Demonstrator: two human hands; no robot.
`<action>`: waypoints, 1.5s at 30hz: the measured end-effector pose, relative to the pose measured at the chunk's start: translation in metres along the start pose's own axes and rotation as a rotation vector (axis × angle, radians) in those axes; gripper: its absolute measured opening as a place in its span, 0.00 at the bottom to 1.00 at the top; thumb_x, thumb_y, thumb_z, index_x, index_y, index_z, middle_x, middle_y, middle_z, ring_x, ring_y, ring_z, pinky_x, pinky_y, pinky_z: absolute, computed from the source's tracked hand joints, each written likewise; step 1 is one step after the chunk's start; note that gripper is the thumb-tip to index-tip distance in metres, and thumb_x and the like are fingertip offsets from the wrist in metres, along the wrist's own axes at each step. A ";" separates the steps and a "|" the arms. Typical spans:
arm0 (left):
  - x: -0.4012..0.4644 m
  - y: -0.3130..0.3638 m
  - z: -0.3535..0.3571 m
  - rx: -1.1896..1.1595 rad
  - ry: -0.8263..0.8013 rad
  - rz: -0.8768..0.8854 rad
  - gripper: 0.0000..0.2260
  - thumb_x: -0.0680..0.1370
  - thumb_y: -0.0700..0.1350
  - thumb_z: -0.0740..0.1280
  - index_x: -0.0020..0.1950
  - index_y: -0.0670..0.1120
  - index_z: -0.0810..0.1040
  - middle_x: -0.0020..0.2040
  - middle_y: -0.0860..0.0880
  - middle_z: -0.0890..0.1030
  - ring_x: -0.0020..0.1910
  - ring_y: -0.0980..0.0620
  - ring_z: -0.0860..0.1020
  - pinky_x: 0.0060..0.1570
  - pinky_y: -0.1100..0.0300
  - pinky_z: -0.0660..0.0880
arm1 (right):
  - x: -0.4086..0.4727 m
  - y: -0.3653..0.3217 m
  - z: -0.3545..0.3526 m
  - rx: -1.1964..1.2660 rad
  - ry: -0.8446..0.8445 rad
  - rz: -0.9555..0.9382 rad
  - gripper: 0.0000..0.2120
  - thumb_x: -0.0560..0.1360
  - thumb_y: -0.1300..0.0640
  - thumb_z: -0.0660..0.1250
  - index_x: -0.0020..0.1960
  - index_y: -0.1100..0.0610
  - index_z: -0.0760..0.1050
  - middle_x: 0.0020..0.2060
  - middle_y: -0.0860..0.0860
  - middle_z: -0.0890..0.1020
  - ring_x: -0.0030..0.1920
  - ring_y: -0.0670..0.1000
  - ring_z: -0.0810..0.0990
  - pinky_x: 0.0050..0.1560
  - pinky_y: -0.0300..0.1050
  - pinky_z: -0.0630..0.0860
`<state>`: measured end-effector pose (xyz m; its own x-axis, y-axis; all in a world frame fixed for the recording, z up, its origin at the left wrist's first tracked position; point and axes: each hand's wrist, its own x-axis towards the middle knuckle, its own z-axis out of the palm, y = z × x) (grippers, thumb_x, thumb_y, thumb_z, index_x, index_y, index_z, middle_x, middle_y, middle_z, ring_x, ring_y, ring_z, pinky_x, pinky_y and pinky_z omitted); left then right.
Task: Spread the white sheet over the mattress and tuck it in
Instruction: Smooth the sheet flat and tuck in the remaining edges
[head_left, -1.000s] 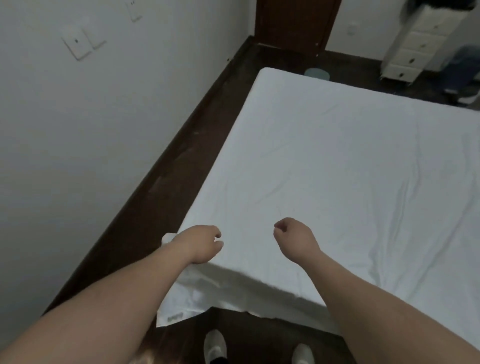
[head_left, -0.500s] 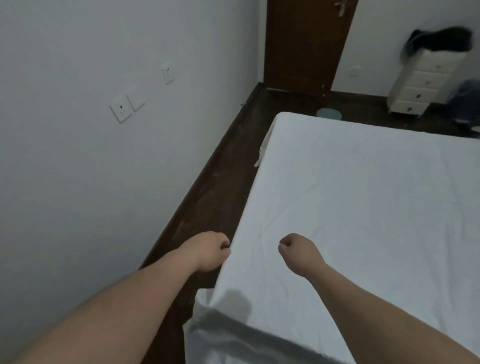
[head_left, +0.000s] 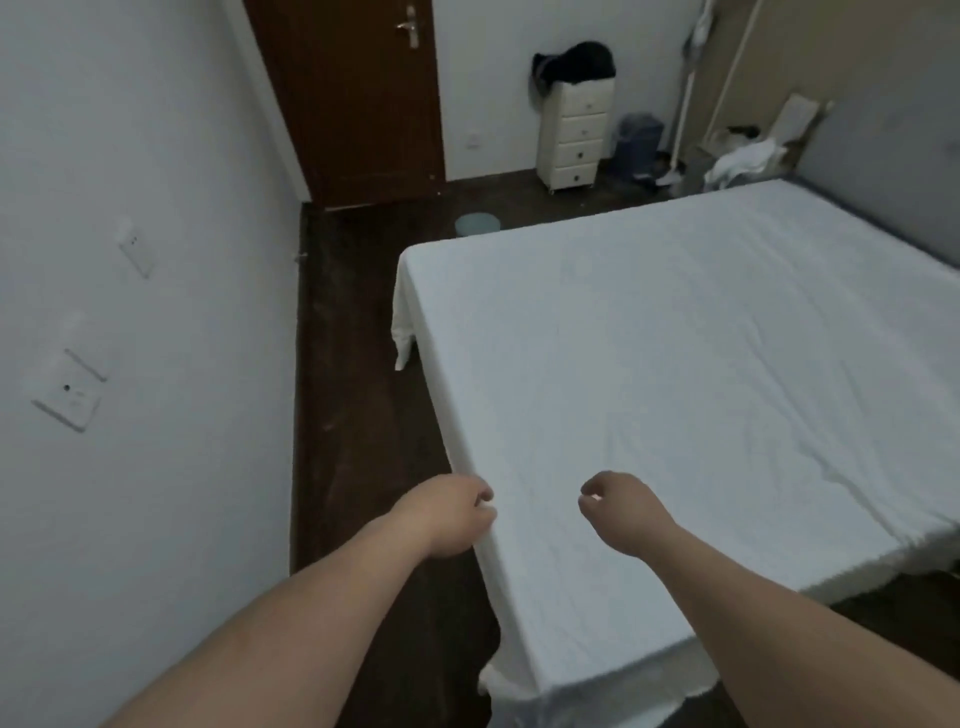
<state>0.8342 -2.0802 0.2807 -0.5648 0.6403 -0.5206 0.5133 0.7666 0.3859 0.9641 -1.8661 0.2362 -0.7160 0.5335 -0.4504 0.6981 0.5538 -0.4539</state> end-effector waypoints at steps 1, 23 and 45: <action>0.003 -0.002 -0.008 0.036 0.001 0.028 0.20 0.83 0.56 0.60 0.72 0.52 0.75 0.66 0.51 0.80 0.61 0.49 0.78 0.61 0.51 0.76 | -0.006 -0.002 -0.002 0.026 0.030 0.027 0.17 0.80 0.52 0.62 0.67 0.55 0.78 0.62 0.50 0.81 0.49 0.50 0.78 0.49 0.44 0.74; 0.097 0.143 0.015 0.593 -0.203 0.656 0.21 0.84 0.57 0.58 0.75 0.53 0.72 0.72 0.54 0.75 0.70 0.52 0.73 0.67 0.55 0.71 | -0.123 0.117 -0.009 0.451 0.417 0.595 0.18 0.80 0.51 0.61 0.66 0.52 0.78 0.57 0.47 0.81 0.50 0.48 0.81 0.55 0.49 0.81; 0.295 0.096 0.107 1.064 -0.535 0.994 0.19 0.83 0.54 0.59 0.73 0.52 0.72 0.74 0.51 0.70 0.71 0.47 0.69 0.67 0.49 0.72 | 0.012 0.086 0.198 0.956 0.457 1.155 0.17 0.81 0.49 0.60 0.67 0.51 0.76 0.63 0.49 0.81 0.58 0.52 0.79 0.57 0.45 0.76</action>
<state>0.7863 -1.8234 0.0823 0.4392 0.5828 -0.6837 0.8660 -0.4773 0.1494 1.0168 -1.9385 0.0397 0.3717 0.6056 -0.7036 0.4683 -0.7767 -0.4212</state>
